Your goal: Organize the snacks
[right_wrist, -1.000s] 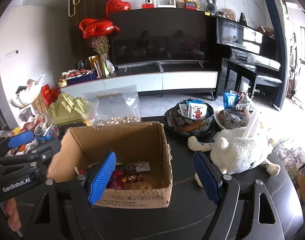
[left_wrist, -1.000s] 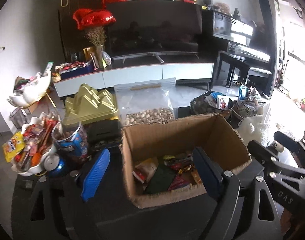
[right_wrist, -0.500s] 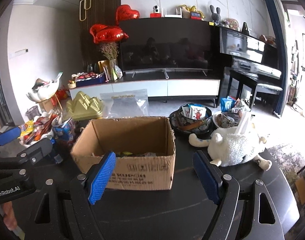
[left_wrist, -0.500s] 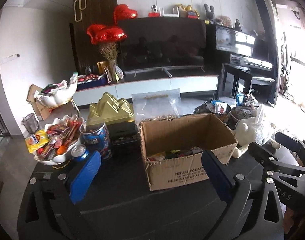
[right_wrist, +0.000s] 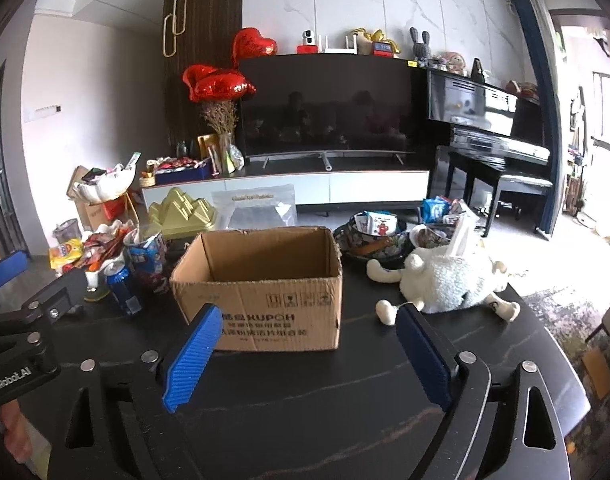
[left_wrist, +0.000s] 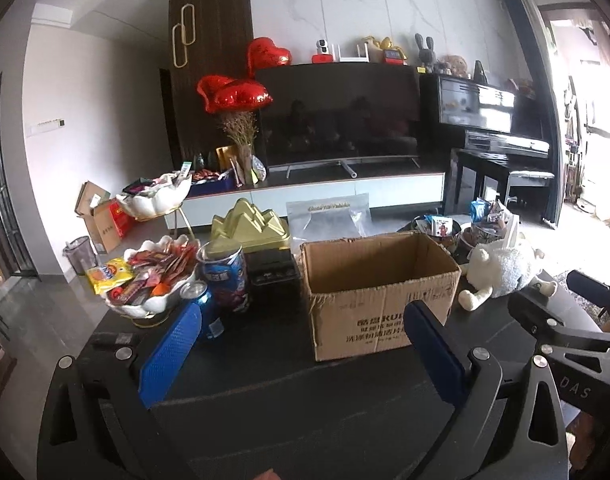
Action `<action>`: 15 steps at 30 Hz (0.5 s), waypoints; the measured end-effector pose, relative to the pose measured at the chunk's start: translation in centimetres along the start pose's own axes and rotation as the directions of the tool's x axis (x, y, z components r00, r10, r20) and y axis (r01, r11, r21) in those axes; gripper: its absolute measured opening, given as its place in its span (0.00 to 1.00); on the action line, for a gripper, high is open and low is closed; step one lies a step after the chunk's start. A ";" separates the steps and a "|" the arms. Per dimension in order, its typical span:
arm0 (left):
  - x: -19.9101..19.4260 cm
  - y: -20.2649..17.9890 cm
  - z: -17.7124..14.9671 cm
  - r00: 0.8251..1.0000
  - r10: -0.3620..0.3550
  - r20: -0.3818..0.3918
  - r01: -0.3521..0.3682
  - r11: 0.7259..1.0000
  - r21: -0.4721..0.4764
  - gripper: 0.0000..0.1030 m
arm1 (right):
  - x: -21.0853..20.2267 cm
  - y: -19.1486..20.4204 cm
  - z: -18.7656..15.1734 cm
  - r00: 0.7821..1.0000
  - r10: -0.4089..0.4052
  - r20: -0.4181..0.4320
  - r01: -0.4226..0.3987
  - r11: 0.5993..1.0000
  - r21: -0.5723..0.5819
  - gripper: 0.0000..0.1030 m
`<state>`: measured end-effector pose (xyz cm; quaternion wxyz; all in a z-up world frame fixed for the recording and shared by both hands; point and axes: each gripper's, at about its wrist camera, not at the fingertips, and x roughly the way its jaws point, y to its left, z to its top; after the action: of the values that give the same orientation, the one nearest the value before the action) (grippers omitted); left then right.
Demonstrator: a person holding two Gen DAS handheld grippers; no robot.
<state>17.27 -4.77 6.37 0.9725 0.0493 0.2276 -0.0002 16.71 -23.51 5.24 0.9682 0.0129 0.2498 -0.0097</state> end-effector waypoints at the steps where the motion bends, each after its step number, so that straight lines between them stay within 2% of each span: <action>1: -0.4 0.1 -0.3 1.000 0.003 0.004 -0.003 1.000 -0.005 1.00 | -0.4 0.1 -0.2 1.000 -0.001 0.000 0.001 1.000 -0.001 0.88; 15: -3.7 0.9 -2.2 0.999 -0.028 0.025 0.028 0.999 -0.026 1.00 | -4.6 1.0 -1.4 1.000 0.003 0.023 -0.003 1.000 -0.011 0.88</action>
<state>13.05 -3.72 6.11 0.9757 0.0331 0.2161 -0.0115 12.08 -22.40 6.24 0.9710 0.0079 0.2387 -0.0070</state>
